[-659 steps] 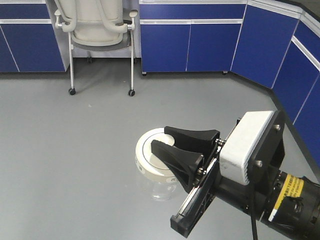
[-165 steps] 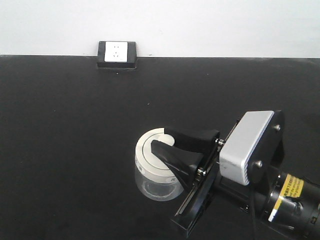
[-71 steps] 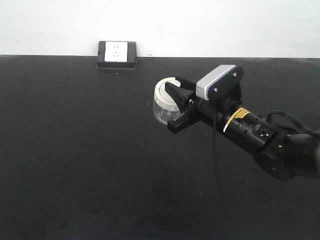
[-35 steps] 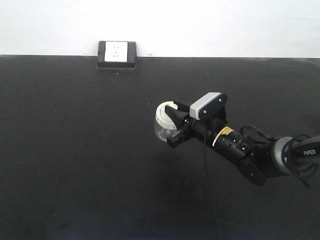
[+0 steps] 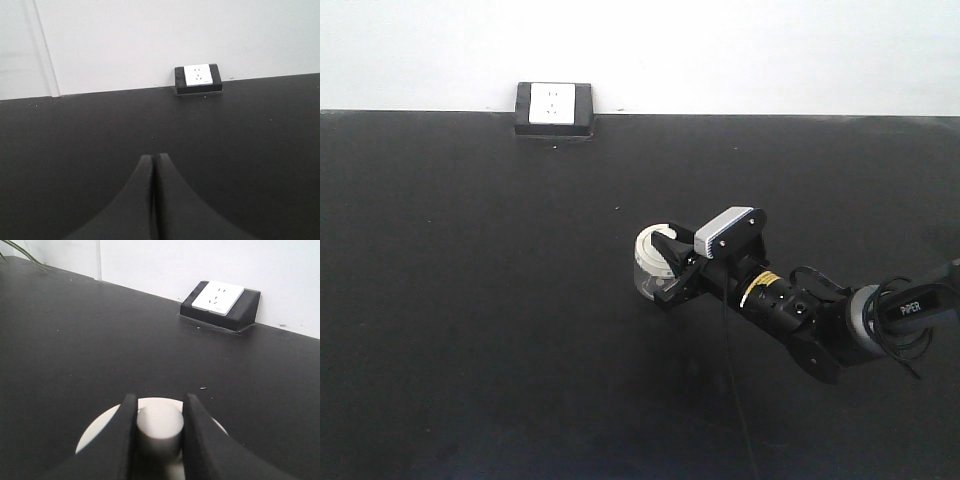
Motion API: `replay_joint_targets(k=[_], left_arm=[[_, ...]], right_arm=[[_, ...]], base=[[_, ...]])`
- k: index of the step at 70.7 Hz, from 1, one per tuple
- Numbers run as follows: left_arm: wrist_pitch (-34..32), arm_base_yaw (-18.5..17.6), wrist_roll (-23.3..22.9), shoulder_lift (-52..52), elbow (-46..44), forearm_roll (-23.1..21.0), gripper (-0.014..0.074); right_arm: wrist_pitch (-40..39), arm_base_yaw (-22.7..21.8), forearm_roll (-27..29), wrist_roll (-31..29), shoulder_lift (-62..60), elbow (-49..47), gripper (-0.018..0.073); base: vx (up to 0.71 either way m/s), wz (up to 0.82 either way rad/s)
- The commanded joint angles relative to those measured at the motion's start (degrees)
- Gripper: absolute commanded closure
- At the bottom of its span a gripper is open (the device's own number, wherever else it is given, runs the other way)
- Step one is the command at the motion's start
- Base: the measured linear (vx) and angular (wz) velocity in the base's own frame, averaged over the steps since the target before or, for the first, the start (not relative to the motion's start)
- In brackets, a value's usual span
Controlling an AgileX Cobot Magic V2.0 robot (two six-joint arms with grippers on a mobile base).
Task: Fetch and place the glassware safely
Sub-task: 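Extend the right arm forward and lower the jar onto the countertop, then open the right gripper off the lid knob and withdraw it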
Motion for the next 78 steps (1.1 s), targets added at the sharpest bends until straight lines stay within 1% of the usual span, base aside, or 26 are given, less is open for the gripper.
replay_joint_targets(k=[1,9,12,20,22,28,30,38,42,47,57,66,78], left_arm=[[-4.3,-0.3,-0.5,0.7,-1.4,-0.3,0.0603],[-4.3,-0.3,-0.5,0.7,-1.4,-0.3,0.0603],[-4.3,-0.3,-0.5,0.7,-1.4,-0.3,0.0603],[-4.3,-0.3,-0.5,0.7,-1.4,-0.3,0.0603],[-4.3,-0.3,-0.5,0.7,-1.4,-0.3,0.0603],[-4.3,-0.3,-0.5,0.7,-1.4,-0.3,0.0603],[-4.3,-0.3,-0.5,0.7,-1.4,-0.3,0.0603],[-4.3,-0.3,-0.5,0.7,-1.4,-0.3,0.0603],[-4.3,-0.3,-0.5,0.7,-1.4,-0.3,0.0603],[-4.3,-0.3,-0.5,0.7,-1.4,-0.3,0.0603],[-4.3,-0.3,-0.5,0.7,-1.4,-0.3,0.0603],[-4.3,-0.3,-0.5,0.7,-1.4,-0.3,0.0603],[-4.3,-0.3,-0.5,0.7,-1.4,-0.3,0.0603]], right_arm=[[-4.8,-0.4,0.8,-0.7,-2.8,-1.3,0.0538],[-4.8,-0.3,0.6,-0.7,-2.8,-1.3,0.0474],[-4.8,-0.3,0.5,-0.7,-2.8,-1.3,0.0431],[-4.8,-0.3,0.3,-0.7,-2.8,-1.3,0.0294],[-4.8,-0.3,0.3,-0.7,-2.8,-1.3,0.0241],[-5.1,-0.3,0.4,-0.7,-2.8,-1.3,0.0132],[-5.1,-0.3,0.4,-0.7,-2.8,-1.3,0.0079],[-5.2,-0.3,0.4,-0.7,-2.8,-1.3,-0.0054],[-5.2,-0.3,0.4,-0.7,-2.8,-1.3,-0.0093],[-5.2,-0.3,0.4,-0.7,-3.0,-1.3,-0.0115],[-5.2,-0.3,0.4,-0.7,-4.3,-1.3,-0.0104],[-3.7,-0.3,0.7,-0.6,-7.4,-1.1,-0.0070],[2.7,-0.4,1.4,0.0,-13.9,1.3,-0.0008]], base=[[0.00,0.00],[0.00,0.00],[0.00,0.00],[0.00,0.00],[0.00,0.00],[0.00,0.00],[0.00,0.00],[0.00,0.00],[0.00,0.00],[0.00,0.00],[0.00,0.00],[0.00,0.00],[0.00,0.00]])
